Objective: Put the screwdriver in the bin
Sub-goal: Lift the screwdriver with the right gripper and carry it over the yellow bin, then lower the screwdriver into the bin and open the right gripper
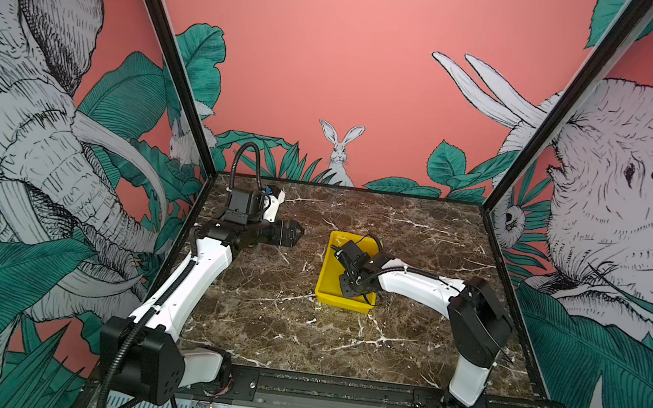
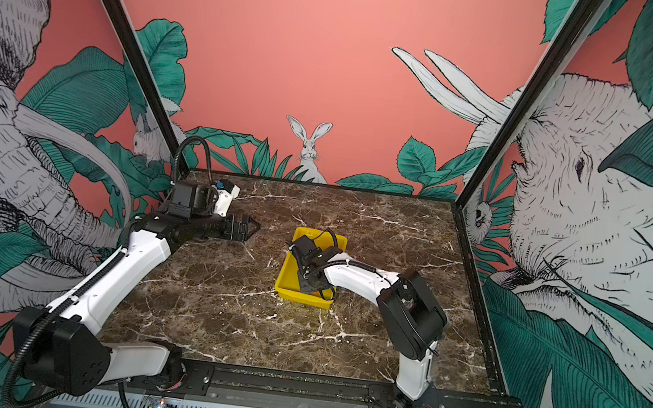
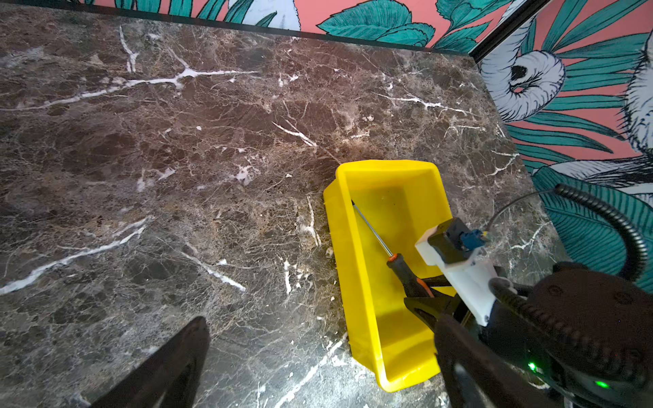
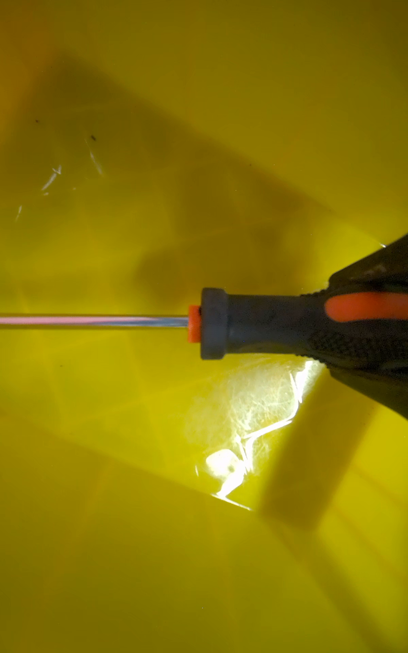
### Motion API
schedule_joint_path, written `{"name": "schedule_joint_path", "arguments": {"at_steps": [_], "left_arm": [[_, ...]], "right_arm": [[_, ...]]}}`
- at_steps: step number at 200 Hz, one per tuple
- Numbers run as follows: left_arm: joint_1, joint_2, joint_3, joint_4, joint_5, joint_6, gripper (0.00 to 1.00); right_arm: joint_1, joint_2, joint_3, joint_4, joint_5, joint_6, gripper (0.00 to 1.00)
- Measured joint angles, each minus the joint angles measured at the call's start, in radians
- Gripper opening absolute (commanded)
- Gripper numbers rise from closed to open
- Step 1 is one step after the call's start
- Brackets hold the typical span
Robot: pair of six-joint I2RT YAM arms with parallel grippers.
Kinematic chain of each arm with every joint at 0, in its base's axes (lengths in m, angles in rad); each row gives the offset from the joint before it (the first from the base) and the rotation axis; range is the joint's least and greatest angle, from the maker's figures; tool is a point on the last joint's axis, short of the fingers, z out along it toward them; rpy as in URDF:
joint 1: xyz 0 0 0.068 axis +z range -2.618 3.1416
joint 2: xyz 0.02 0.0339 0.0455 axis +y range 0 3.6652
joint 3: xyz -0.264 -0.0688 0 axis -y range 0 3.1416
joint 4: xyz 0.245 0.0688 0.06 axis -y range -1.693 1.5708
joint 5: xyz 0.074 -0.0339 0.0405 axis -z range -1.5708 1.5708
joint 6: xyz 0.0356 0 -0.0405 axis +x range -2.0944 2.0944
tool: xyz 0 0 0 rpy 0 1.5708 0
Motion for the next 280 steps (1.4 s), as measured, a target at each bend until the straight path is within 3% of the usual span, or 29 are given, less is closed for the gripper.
{"name": "schedule_joint_path", "arguments": {"at_steps": [75, 156, 236, 280], "left_arm": [[0.004, 0.0, 0.0, 0.0, 0.0, 0.0, 1.0], [0.007, 0.0, 0.0, 0.0, -0.009, 0.005, 1.0], [0.01, -0.011, -0.01, -0.001, -0.044, 0.025, 1.0], [0.01, -0.023, -0.017, -0.002, -0.084, 0.047, 1.0]], "right_arm": [[0.0, 0.039, 0.059, -0.001, 0.004, -0.031, 0.42], [0.0, 0.034, 0.081, -0.028, 0.025, -0.069, 0.45], [-0.013, -0.157, 0.094, -0.088, 0.049, -0.124, 0.49], [-0.091, -0.269, 0.091, -0.107, 0.05, -0.161, 0.53]]}}
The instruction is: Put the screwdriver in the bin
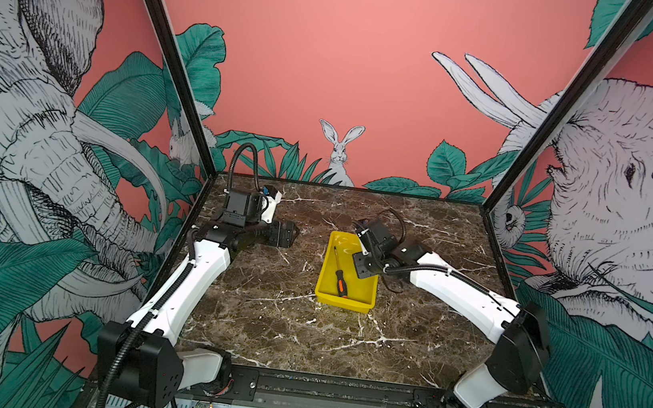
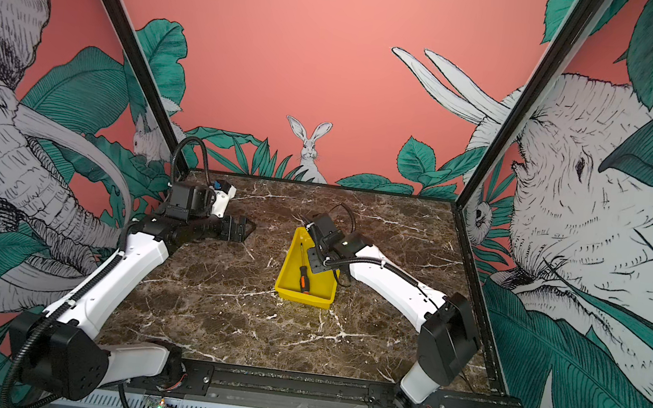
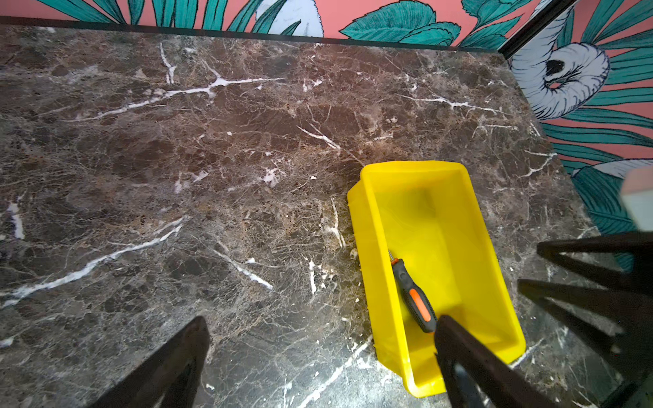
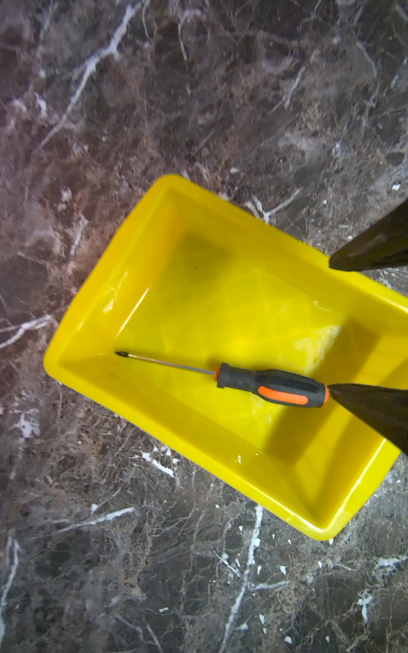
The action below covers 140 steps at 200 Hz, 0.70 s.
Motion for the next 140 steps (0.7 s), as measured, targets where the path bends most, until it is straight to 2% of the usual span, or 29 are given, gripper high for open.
{"name": "schedule_joint_path", "arguments": {"at_steps": [42, 84, 96, 110, 116, 118, 140], "left_arm": [[0.0, 0.0, 0.0, 0.0, -0.026, 0.018, 1.0], [0.0, -0.013, -0.009, 0.001, -0.055, 0.034, 1.0], [0.001, -0.021, -0.013, 0.003, -0.06, 0.039, 1.0], [0.001, -0.031, -0.022, 0.006, -0.066, 0.042, 1.0], [0.001, -0.036, -0.027, 0.006, -0.069, 0.044, 1.0], [0.001, -0.037, -0.029, 0.006, -0.071, 0.044, 1.0], [0.001, -0.046, -0.04, 0.011, -0.091, 0.05, 1.0]], "right_arm": [[-0.073, -0.108, -0.022, -0.007, 0.003, -0.029, 0.54], [-0.113, -0.145, -0.07, -0.01, 0.001, -0.051, 0.62], [-0.136, -0.164, -0.097, -0.01, 0.001, -0.056, 0.66], [-0.165, -0.197, -0.127, -0.01, 0.008, -0.063, 0.76], [-0.176, -0.214, -0.138, -0.01, 0.013, -0.065, 0.95], [-0.18, -0.221, -0.142, -0.01, 0.016, -0.067, 0.98], [-0.216, -0.304, -0.176, -0.002, 0.045, -0.088, 0.99]]}}
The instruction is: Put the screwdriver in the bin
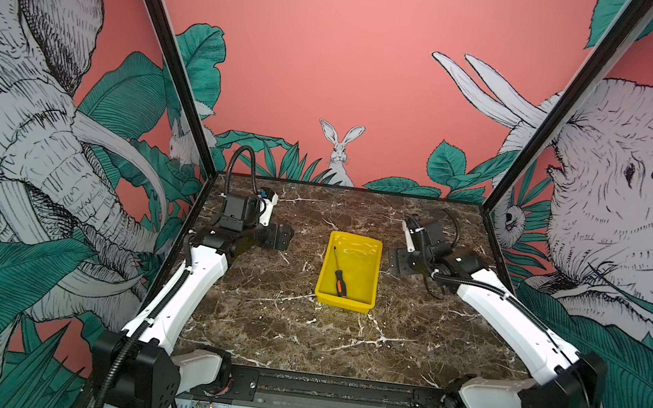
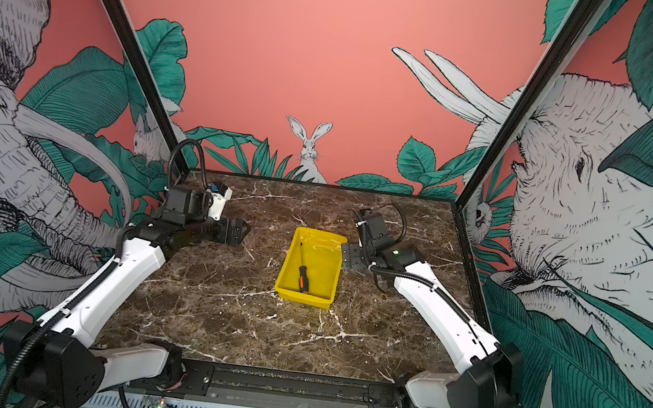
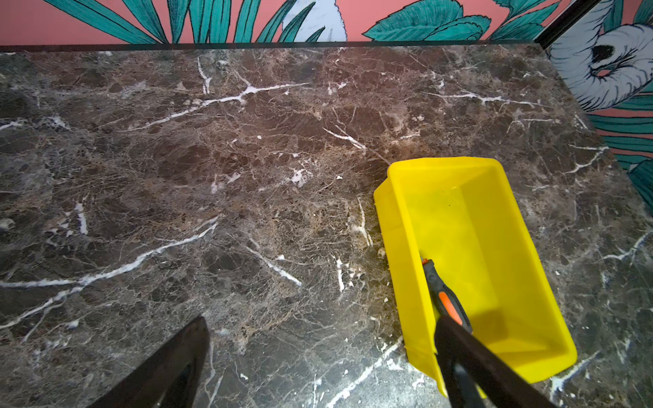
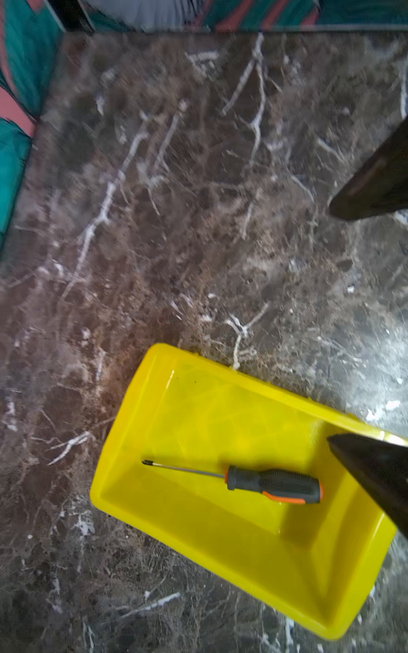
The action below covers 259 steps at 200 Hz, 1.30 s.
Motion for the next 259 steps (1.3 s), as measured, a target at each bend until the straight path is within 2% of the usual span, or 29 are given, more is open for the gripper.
{"name": "schedule_joint_path", "arguments": {"at_steps": [51, 78, 104, 125, 164, 198, 259], "left_arm": [[0.002, -0.074, -0.119, 0.128, -0.141, -0.027, 1.0], [0.002, -0.163, -0.26, 0.258, -0.245, -0.003, 1.0], [0.002, -0.264, -0.439, 0.442, -0.325, 0.074, 1.0], [0.002, -0.291, -0.529, 0.554, -0.379, 0.126, 1.0], [0.002, -0.177, -0.565, 0.746, -0.441, 0.159, 1.0], [0.002, -0.02, -0.613, 0.909, -0.483, 0.225, 1.0], [0.004, 0.189, -0.639, 1.143, -0.499, 0.282, 1.0]], "right_arm": [[-0.085, -0.138, -0.104, 0.048, 0.08, -0.023, 0.99], [-0.133, -0.133, -0.169, 0.093, 0.109, -0.037, 0.99], [-0.161, -0.098, -0.209, 0.146, 0.134, -0.052, 0.99], [-0.164, -0.062, -0.23, 0.195, 0.18, -0.068, 0.99], [-0.166, -0.077, -0.386, 0.402, 0.246, -0.108, 0.99], [-0.172, -0.171, -0.571, 0.61, 0.248, -0.218, 0.99], [-0.225, -0.138, -0.608, 0.773, 0.249, -0.281, 0.99]]}}
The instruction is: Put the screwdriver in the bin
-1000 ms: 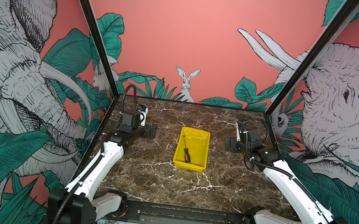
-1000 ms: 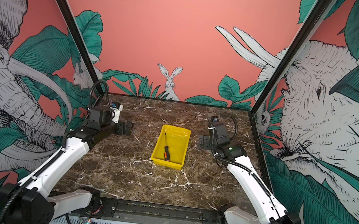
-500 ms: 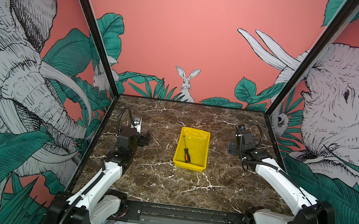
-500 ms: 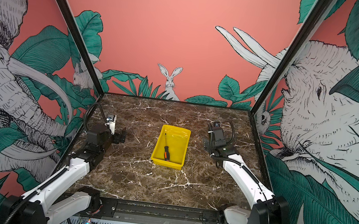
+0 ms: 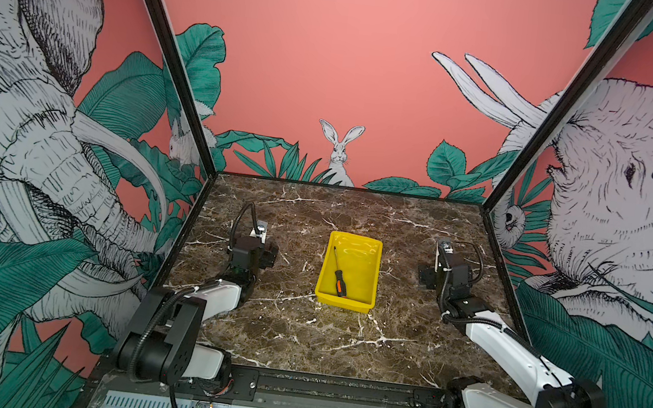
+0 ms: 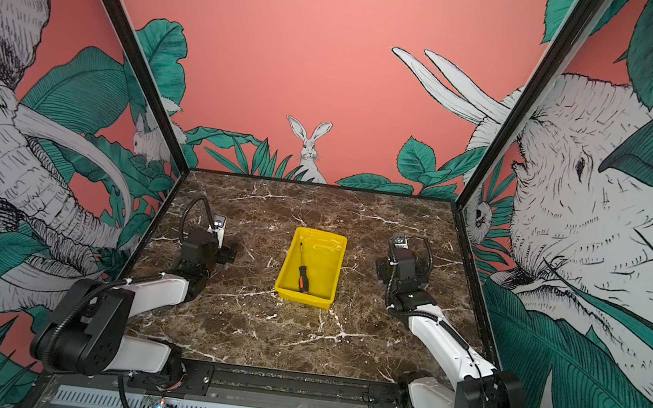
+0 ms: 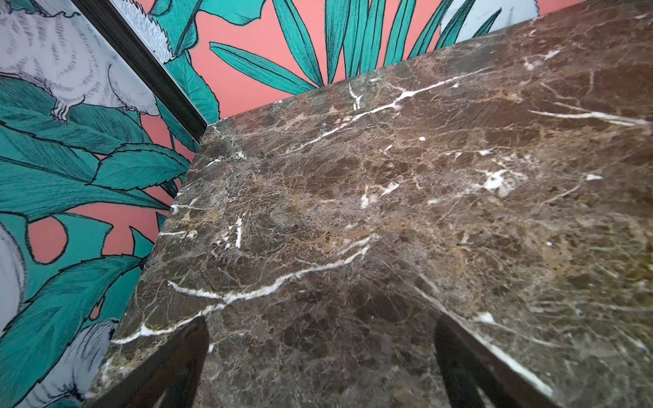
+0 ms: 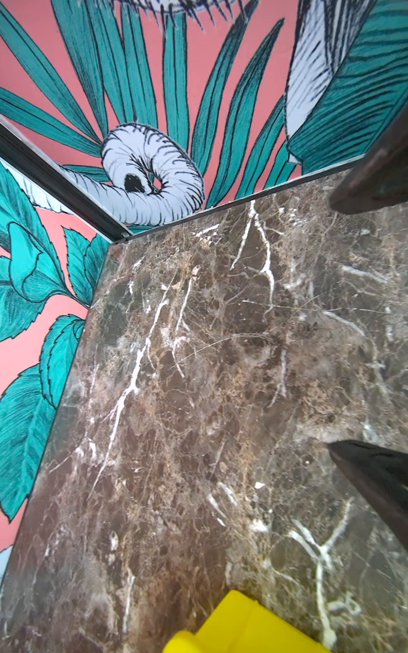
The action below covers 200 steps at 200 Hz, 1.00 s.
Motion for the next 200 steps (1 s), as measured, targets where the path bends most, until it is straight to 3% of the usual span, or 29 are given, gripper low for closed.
{"name": "schedule_joint_path", "arguments": {"at_steps": [80, 128, 200], "left_arm": [[0.075, 0.086, -0.05, 0.201, 0.075, -0.005, 1.0], [0.108, 0.178, -0.079, 0.293, 0.151, -0.016, 1.0], [0.167, 0.178, -0.027, 0.254, 0.264, -0.052, 1.0]], "right_arm": [[-0.099, 0.072, -0.127, 0.249, -0.06, -0.058, 0.99], [-0.164, 0.19, -0.218, 0.525, -0.147, -0.077, 0.99], [-0.29, 0.397, -0.257, 0.819, -0.387, -0.048, 0.99]]}}
